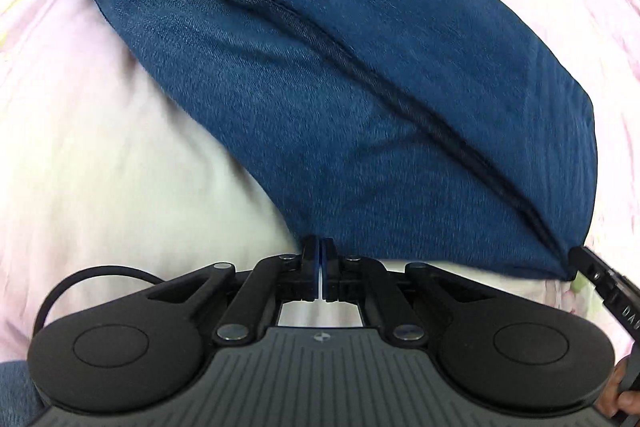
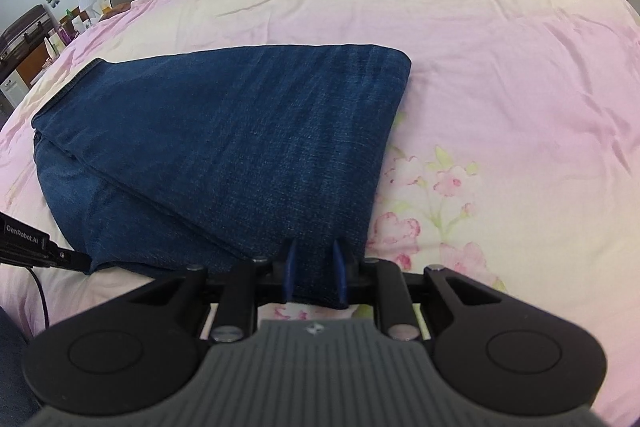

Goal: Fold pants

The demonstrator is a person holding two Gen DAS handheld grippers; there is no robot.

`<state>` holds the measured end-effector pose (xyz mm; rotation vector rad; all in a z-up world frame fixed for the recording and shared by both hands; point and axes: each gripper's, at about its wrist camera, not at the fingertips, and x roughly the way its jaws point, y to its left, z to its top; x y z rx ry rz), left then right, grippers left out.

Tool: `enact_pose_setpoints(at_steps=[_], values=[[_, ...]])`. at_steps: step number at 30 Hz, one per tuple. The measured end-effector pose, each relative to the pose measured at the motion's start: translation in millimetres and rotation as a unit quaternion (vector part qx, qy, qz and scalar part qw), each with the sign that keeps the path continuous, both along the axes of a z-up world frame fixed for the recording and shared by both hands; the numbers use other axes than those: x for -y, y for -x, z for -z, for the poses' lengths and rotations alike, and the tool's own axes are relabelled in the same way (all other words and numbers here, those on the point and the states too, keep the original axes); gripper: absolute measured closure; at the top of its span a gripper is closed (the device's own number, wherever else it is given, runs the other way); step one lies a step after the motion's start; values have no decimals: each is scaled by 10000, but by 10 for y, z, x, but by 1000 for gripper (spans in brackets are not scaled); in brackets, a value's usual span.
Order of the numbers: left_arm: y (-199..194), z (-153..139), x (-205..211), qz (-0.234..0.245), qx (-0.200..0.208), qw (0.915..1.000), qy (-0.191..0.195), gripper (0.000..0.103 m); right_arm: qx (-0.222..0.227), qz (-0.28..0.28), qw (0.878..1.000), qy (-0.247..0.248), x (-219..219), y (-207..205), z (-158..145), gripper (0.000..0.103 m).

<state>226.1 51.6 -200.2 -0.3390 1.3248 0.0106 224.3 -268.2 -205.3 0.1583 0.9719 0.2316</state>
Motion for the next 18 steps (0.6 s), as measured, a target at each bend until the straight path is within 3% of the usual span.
enact_pose_setpoints(at_steps=[1,3,7,12,15,18], values=[[14,-17,3,24,-50,10000,-14,102,-3,14,10000,-12,17,8,-25,83],[66,-141,44,183,188,9995,-173,101,-51,60,10000,-53,62,46,-81,63],[150,-509,63,474,1049,9930,-276,97,-131,290,9976,-610,285,140,-215,61],[-120,-819,34,820,1960,9755,-575,96,-213,623,9917,-1101,537,-19,-336,53],[-395,-817,29,1053,2176,9676,-723,95,-411,732,9876,-1328,605,-223,-292,53],[-486,-704,47,1130,2308,9643,-636,93,-643,915,9828,-1470,638,-425,-169,53]])
